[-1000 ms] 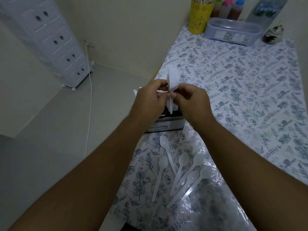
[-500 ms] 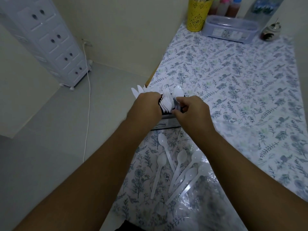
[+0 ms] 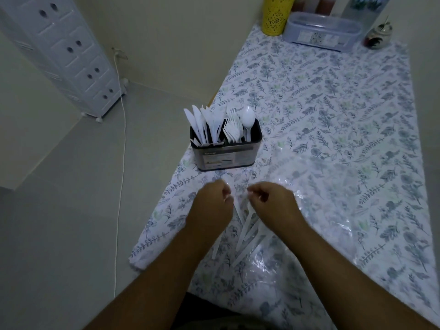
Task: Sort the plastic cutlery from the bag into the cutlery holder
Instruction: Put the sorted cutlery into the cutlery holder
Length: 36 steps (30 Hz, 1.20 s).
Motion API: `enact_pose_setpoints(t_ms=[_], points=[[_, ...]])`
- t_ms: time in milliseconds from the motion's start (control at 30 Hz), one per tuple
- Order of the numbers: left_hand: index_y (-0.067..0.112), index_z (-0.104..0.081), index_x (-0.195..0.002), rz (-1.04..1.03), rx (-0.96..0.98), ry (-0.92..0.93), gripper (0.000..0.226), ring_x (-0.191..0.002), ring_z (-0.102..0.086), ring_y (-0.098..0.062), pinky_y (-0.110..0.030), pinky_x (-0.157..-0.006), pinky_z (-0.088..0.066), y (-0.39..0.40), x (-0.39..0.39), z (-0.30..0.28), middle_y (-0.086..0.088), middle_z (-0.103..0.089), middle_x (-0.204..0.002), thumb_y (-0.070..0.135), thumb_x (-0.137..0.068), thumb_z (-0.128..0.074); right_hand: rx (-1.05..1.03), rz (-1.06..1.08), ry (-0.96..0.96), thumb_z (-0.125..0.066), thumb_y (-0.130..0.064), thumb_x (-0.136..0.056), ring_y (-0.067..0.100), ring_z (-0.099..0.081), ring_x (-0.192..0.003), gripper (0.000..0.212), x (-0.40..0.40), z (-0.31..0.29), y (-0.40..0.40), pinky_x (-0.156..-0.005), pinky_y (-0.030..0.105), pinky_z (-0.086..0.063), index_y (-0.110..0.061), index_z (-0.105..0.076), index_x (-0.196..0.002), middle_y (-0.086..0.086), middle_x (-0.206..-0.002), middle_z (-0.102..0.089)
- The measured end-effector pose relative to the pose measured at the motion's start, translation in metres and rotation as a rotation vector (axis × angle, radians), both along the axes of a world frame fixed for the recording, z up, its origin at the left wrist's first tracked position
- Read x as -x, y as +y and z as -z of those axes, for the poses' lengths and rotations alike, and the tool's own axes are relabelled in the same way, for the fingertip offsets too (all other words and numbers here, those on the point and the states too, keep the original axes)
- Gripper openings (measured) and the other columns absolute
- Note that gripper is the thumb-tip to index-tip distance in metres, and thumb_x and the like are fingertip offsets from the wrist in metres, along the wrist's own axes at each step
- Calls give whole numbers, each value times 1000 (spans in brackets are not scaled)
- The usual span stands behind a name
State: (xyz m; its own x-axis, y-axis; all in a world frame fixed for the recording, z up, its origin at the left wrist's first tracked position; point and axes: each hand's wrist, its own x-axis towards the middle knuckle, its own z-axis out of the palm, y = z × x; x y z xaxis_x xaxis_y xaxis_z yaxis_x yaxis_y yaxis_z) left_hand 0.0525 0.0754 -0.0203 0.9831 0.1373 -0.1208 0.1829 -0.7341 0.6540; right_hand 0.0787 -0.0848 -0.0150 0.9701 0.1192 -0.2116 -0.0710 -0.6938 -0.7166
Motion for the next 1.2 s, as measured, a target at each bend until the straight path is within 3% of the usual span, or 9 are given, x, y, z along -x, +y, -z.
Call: enact_pose_setpoints(t_ms=[100,333,500,600,733,867,967,1067,1200], points=[[23,-52,-93,-51,-44,247,20,-79,-56,-12,-26,-69,-49,3,37,48,5,-57,-87,31,-87,-70,46,-25,146,-67,-23,-96,-9,-57,-76,21,36,28,-8,-71,3,-45,-22,-77,-114,-8,-96,-71],[15,-55,-92,8,-141,199,6,-79,-56,-16,-25,-67,-47,6,61,63,1,-59,-84,19,-92,-59,-8,37,262,-67,-20,-94,-1,-63,-84,20,64,46,-14,-70,-2,-40,-24,-78,-111,-10,-99,-74],[15,-69,-98,-93,212,139,8,-70,-63,1,-7,-64,-50,-7,66,48,11,-66,-80,16,-90,-68,-291,188,366,-66,-28,-97,15,-71,-81,26,61,43,-7,-78,34,-63,-20,-73,-121,-4,-93,-75],[15,-71,-98,-91,461,239,10,-71,-72,-11,-33,-72,-63,-22,67,45,1,-74,-81,17,-89,-71,-447,291,466,-66,-24,-98,22,-74,-92,23,60,37,-6,-70,35,-64,-18,-72,-119,4,-102,-75],[15,-74,-97,53,356,193,11,-70,-70,-5,-26,-71,-61,-27,55,44,4,-74,-81,18,-87,-70,-544,429,560,-70,-14,-94,32,-73,-99,10,57,33,-16,-73,48,-65,-14,-72,-103,16,-104,-74],[17,-72,-98,79,231,184,13,-67,-62,4,-5,-57,-46,-26,34,44,12,-67,-77,23,-87,-70,-607,502,575,-65,-13,-95,29,-71,-83,9,56,32,-26,-69,44,-63,-7,-71,-97,21,-100,-76],[15,-61,-104,-115,203,144,21,-80,-63,-8,-13,-64,-50,-24,16,50,5,-63,-89,25,-89,-71,-608,519,577,-57,-13,-98,26,-69,-74,13,57,33,-33,-65,40,-58,-8,-69,-96,14,-93,-79],[14,-49,-111,-173,167,146,37,-86,-62,-16,-28,-71,-56,-27,-2,56,-1,-61,-97,28,-88,-74,-671,566,590,-52,-12,-101,29,-64,-71,14,61,30,-36,-70,53,-62,-7,-65,-102,17,-88,-68],[12,-45,-105,-147,77,146,26,-67,-57,-12,-19,-49,-39,-26,-15,60,-5,-59,-84,4,-88,-64,-639,576,559,-44,-11,-100,23,-52,-59,17,66,30,-41,-48,31,-43,-12,-60,-101,13,-79,-56]])
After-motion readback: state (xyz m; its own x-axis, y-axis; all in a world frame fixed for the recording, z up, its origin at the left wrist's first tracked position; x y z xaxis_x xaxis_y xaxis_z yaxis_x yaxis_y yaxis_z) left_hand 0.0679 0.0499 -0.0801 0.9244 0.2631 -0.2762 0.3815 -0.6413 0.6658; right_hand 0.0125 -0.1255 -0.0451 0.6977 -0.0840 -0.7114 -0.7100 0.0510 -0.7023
